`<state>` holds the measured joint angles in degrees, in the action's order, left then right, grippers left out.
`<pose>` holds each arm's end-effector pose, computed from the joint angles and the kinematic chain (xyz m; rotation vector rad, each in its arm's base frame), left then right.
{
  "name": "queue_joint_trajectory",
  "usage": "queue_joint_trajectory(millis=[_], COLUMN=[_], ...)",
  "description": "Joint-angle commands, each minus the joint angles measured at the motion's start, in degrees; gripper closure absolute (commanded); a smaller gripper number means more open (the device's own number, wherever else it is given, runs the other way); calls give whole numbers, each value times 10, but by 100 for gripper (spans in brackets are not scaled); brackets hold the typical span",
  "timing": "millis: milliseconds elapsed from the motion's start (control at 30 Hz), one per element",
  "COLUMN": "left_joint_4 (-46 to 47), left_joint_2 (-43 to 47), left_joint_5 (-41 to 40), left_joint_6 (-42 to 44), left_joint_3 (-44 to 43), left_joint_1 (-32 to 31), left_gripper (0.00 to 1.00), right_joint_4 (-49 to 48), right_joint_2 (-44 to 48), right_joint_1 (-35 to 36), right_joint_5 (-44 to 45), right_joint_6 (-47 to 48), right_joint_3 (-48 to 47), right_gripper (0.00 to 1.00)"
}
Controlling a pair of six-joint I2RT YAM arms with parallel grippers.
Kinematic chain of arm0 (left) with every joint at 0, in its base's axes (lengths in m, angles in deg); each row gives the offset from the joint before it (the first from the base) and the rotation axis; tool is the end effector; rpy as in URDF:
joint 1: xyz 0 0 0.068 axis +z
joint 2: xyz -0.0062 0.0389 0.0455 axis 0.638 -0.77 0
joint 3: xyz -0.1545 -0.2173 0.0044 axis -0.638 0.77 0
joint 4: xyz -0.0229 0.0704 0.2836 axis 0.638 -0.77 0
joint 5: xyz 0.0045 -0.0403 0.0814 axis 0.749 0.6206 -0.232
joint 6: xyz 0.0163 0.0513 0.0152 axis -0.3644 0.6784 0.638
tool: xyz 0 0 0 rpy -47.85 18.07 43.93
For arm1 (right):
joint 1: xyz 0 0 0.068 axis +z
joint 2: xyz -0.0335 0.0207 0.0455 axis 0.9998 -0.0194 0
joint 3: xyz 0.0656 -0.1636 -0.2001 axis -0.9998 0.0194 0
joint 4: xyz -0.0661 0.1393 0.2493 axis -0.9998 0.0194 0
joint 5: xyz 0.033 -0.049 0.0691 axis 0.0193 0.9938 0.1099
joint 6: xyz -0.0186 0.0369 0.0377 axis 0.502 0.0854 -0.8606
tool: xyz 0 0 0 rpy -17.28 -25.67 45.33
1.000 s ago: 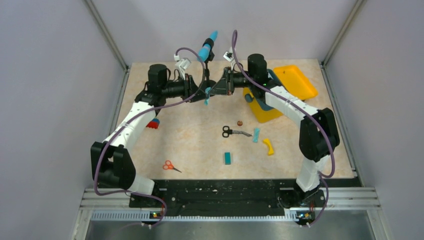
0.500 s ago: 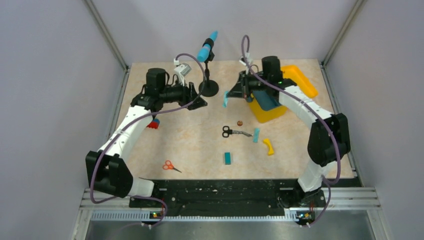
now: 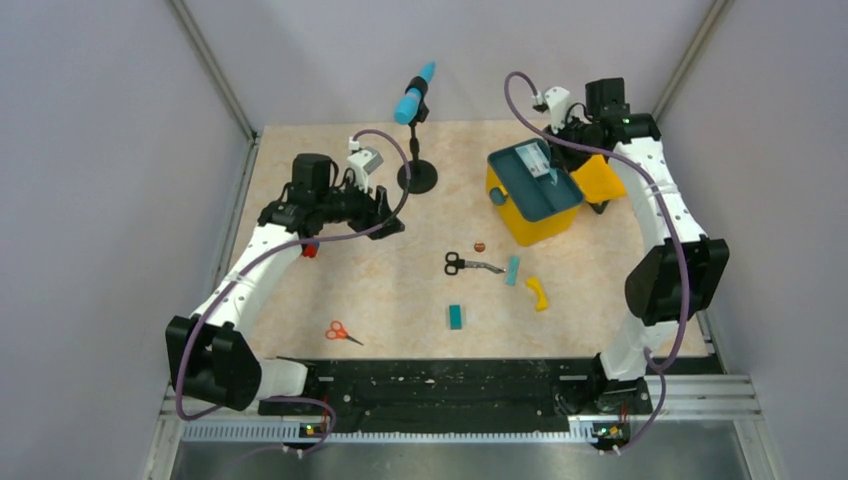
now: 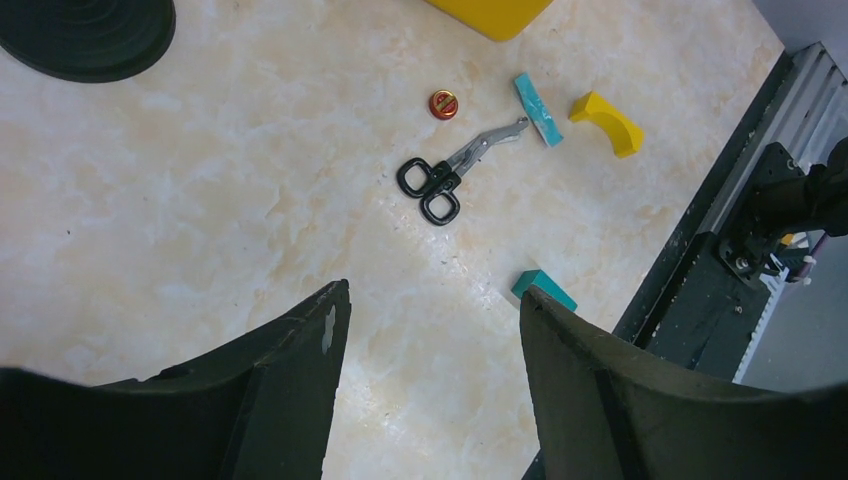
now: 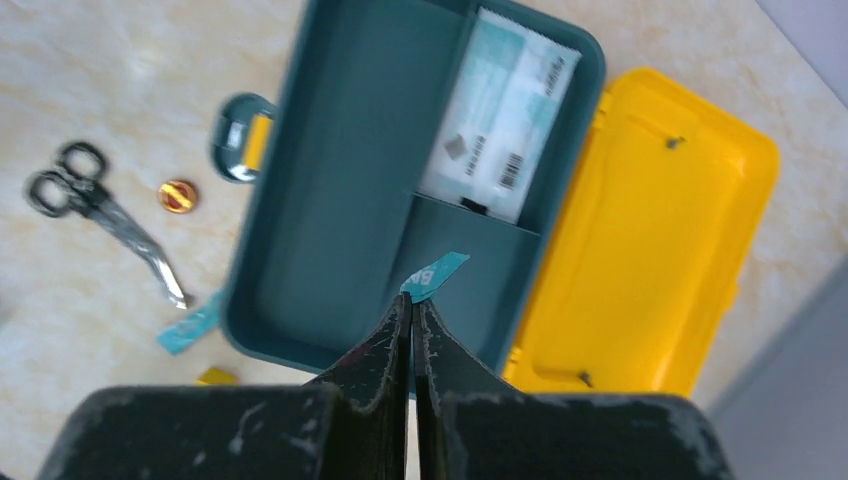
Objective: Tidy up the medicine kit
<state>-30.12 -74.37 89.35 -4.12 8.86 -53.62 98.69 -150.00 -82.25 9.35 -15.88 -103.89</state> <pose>0.3070 -0.1020 0.3072 0.6881 2.0605 -0.8913 0.4046 0.0608 0.3589 -0.8935 2.1843 0.2403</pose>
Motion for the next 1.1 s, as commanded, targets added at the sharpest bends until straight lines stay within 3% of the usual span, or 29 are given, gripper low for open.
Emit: queue_joint_trajectory(millis=[0, 333, 367, 433, 500, 600, 700, 867, 1067], left_joint_4=[6, 7, 6, 3, 2, 0, -3, -1, 0], left_joint_2=[21, 18, 18, 18, 19, 22, 22, 21, 36], left_joint_5=[-5, -22, -24, -25, -26, -29, -32, -43, -95], left_joint_6=[13, 14, 16, 18, 19, 20, 23, 23, 18], left_joint_3=[7, 8, 7, 8, 8, 12, 12, 13, 31], left_joint_1=[2, 2, 2, 2, 2, 3, 2, 3, 8], left_gripper=[32, 32, 32, 32, 32, 32, 32, 32, 32], right_joint_4=[49, 110, 114, 130, 150, 164, 166, 132, 22], right_joint_2=[-47, -134, -138, -148, -157, -150, -128, -59, 38], right_joint_1=[4, 4, 4, 4, 4, 4, 7, 53, 174], right_joint_5=[134, 166, 167, 178, 181, 158, 81, -57, -63], right_joint_6=[65, 43, 38, 20, 5, -12, -23, -1, 4], right_joint_3=[-46, -92, -98, -124, -159, -197, -207, -102, 124], right_gripper=[100, 100, 97, 79, 68, 62, 60, 58, 57])
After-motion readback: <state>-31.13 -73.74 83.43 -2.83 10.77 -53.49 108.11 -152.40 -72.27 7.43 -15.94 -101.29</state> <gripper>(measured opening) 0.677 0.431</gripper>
